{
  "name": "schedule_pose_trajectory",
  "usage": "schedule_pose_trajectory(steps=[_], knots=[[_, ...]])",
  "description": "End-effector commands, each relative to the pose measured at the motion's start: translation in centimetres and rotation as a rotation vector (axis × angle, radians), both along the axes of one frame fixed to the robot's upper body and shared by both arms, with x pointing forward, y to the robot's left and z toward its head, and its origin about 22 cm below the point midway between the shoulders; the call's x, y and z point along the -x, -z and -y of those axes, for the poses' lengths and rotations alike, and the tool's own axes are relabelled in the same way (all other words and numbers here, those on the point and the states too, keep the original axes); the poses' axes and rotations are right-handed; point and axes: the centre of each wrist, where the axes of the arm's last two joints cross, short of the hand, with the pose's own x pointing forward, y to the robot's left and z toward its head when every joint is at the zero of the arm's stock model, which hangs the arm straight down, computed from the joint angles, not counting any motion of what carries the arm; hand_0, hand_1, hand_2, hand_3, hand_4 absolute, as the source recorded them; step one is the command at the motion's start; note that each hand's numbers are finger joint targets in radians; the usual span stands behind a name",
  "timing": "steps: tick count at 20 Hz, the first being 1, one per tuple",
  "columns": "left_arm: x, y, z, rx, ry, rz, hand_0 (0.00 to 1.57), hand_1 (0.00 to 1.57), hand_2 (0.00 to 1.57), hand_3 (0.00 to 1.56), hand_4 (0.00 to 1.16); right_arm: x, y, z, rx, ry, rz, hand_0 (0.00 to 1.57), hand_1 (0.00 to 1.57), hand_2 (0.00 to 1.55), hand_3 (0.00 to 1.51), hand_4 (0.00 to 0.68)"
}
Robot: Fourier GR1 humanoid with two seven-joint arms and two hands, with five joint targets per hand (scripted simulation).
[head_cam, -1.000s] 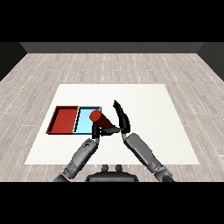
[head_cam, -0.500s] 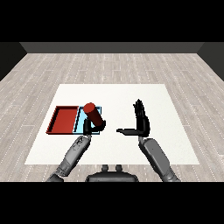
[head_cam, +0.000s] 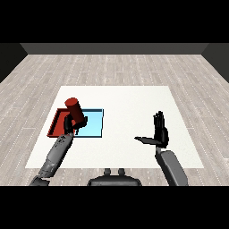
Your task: Pick the red can and put it in the red box
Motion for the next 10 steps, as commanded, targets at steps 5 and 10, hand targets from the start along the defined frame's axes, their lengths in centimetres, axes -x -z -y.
schedule_pose_trajectory(steps=[5, 10], knots=[[-1.1, 1.7, -7.3, -0.099, -0.151, -0.150, 1.57, 1.57, 1.55, 1.47, 1.10, 0.3, 1.9, 2.6, 0.047, 0.099, -0.068, 0.00, 0.00, 0.00, 0.00, 0.000], [-3.5, 1.5, -10.6, -0.132, -0.207, -0.265, 1.57, 1.57, 1.56, 1.47, 1.08, -1.0, 1.4, 1.9, 0.081, 0.109, -0.099, 0.00, 0.00, 0.00, 0.00, 0.000]])
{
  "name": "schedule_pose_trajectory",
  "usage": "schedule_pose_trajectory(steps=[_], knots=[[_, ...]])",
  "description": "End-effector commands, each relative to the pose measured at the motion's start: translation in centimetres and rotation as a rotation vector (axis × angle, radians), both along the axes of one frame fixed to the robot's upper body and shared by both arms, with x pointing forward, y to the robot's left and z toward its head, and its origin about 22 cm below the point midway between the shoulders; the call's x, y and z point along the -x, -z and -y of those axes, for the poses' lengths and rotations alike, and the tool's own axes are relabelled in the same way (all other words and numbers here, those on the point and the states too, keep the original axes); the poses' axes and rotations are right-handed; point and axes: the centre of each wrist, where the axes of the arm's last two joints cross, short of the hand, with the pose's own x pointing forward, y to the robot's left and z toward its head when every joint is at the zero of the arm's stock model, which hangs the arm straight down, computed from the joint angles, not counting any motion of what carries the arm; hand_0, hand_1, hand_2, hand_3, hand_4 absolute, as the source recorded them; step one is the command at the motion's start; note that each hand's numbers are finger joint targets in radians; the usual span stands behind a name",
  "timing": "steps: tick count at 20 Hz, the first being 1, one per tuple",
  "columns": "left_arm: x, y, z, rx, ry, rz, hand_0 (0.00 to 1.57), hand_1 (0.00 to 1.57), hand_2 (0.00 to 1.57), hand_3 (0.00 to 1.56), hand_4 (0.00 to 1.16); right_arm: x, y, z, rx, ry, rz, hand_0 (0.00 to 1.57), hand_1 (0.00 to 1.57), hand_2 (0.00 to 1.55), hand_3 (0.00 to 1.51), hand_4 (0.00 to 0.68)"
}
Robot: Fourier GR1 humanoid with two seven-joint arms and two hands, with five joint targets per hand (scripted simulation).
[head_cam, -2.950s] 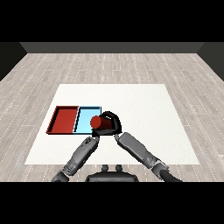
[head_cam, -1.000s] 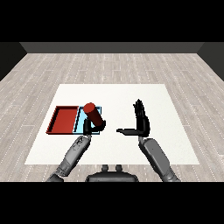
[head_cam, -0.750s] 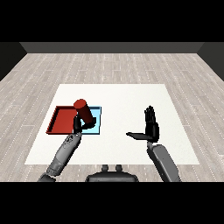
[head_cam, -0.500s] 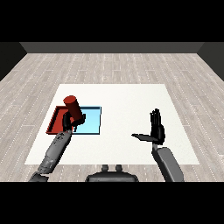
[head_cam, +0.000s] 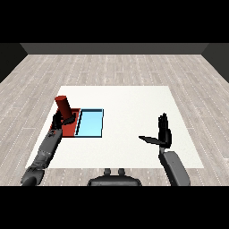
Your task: Pick the red can and put it in the red box
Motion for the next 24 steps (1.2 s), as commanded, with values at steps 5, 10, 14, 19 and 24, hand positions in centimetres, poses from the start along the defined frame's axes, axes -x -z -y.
schedule_pose_trajectory(steps=[5, 10, 14, 19, 24], knots=[[-1.8, 2.4, -0.2, -0.059, -0.101, -0.179, 1.57, 1.57, 1.53, 1.46, 1.03, -2.2, 1.6, 0.2, -0.016, 0.003, -0.047, 0.00, 0.00, 0.00, 0.00, 0.000], [-0.5, 4.2, -1.0, -0.058, -0.203, -0.397, 0.65, 0.65, 0.70, 0.00, 0.64, -2.3, 1.8, 1.8, -0.033, 0.022, -0.054, 0.00, 0.00, 0.00, 0.00, 0.000], [1.1, 6.0, -1.3, 0.009, -0.278, -0.487, 0.68, 0.68, 0.69, 0.12, 0.77, -3.6, 2.2, 0.1, -0.029, 0.029, -0.035, 0.00, 0.00, 0.00, 0.00, 0.000], [2.4, 6.1, -3.6, 0.073, -0.306, -0.523, 1.49, 1.49, 1.34, 0.00, 0.65, -3.5, 1.7, 1.8, -0.021, 0.030, -0.033, 0.00, 0.00, 0.00, 0.00, 0.000], [2.2, 5.0, -5.1, 0.087, -0.270, -0.566, 0.00, 0.00, 0.00, 0.00, 0.00, -3.6, 2.9, -0.4, -0.047, 0.023, -0.015, 0.00, 0.00, 0.00, 0.00, 0.000]])
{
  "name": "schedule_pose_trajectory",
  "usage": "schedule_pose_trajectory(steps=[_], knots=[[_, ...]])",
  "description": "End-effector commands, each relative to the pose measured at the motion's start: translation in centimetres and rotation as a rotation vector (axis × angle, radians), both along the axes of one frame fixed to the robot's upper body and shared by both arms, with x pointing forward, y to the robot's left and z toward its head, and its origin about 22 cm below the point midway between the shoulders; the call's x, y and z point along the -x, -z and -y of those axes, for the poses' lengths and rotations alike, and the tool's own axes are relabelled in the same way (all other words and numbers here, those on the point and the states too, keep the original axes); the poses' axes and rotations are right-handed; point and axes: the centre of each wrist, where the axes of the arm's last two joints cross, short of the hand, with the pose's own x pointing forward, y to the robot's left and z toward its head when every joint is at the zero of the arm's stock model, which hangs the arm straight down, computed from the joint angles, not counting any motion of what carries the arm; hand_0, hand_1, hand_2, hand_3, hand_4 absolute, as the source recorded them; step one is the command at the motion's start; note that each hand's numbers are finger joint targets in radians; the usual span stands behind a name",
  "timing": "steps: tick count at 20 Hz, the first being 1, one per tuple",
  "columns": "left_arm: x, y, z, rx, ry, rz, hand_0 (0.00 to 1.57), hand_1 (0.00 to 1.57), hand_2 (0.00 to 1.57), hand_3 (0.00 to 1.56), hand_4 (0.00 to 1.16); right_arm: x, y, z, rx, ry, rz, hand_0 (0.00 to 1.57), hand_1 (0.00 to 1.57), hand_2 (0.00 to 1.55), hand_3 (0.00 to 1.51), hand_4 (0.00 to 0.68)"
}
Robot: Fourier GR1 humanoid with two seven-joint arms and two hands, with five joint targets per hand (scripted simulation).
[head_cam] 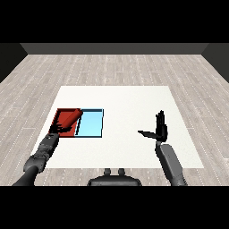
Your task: Pick the red can and put it in the red box
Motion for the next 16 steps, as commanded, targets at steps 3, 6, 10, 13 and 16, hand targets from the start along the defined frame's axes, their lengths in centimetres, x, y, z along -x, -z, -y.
schedule_pose_trajectory(steps=[3, 6, 10, 13, 16], knots=[[0.2, -0.1, -0.5, -0.030, 0.034, -0.011, 0.00, 0.00, 0.00, 0.00, 0.00, -0.6, -0.9, -0.5, -0.017, -0.012, 0.030, 0.00, 0.00, 0.00, 0.00, 0.000], [-1.3, -1.7, -0.3, -0.071, 0.016, 0.112, 0.00, 0.00, 0.00, 0.00, 0.00, 0.1, -0.2, 0.8, -0.030, -0.004, 0.009, 0.00, 0.00, 0.00, 0.00, 0.000], [-2.5, -2.4, 1.1, 0.010, 0.086, 0.403, 0.00, 0.00, 0.00, 0.00, 0.00, 0.4, 0.1, -0.6, -0.039, -0.046, 0.062, 0.00, 0.00, 0.00, 0.00, 0.000], [-3.8, -5.0, 0.4, 0.113, 0.172, 0.578, 1.36, 1.36, 1.25, 0.00, 0.00, -0.1, -1.6, 1.5, -0.025, -0.068, 0.068, 0.00, 0.00, 0.00, 0.00, 0.000], [-3.3, -4.0, 1.8, 0.150, 0.298, 0.666, 1.11, 1.11, 1.17, 0.00, 0.00, 0.0, -1.3, -0.2, -0.038, -0.124, 0.088, 0.00, 0.00, 0.00, 0.00, 0.000]])
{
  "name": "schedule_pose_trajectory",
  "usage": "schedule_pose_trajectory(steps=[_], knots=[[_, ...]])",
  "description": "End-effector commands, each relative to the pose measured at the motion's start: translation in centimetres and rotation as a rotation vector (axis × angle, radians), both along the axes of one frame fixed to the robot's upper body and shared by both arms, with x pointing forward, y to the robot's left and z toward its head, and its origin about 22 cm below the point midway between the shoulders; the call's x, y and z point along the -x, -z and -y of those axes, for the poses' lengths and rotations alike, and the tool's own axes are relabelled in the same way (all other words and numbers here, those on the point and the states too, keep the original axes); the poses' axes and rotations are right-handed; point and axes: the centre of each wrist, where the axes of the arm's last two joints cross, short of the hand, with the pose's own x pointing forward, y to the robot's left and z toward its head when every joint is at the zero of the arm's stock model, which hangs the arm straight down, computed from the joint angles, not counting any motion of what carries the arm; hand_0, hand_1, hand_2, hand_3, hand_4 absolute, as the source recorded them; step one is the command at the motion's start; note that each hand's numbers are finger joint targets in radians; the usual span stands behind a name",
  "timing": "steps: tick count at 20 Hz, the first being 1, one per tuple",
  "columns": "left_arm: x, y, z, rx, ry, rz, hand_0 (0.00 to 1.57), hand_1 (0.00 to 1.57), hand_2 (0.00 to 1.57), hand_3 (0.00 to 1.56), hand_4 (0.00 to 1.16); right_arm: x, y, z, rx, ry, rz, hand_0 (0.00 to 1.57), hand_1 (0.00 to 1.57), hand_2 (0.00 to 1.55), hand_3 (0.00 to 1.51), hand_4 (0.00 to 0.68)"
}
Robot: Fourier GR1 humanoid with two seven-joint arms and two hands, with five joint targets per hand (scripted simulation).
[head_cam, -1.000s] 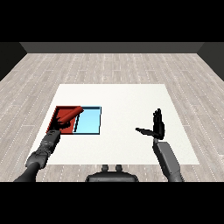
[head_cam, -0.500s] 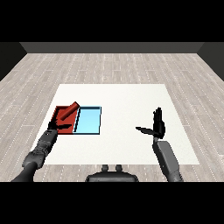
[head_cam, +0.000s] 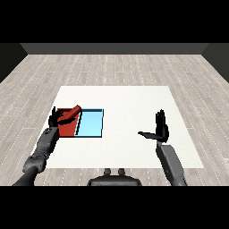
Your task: Pick the red can and put it in the red box
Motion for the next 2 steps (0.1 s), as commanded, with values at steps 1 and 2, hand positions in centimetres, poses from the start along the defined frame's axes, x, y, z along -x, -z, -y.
schedule_pose_trajectory(steps=[1, 2], knots=[[-1.0, -0.9, 1.9, 0.110, 0.172, 0.235, 0.00, 0.00, 0.00, 0.00, 0.00, 0.2, -0.2, 0.0, -0.002, -0.037, 0.018, 0.00, 0.00, 0.00, 0.00, 0.000], [-0.2, 0.1, 2.4, 0.118, 0.176, 0.239, 0.00, 0.00, 0.00, 0.00, 0.00, 1.8, 0.1, 0.2, 0.013, -0.050, 0.011, 0.00, 0.00, 0.00, 0.00, 0.000]])
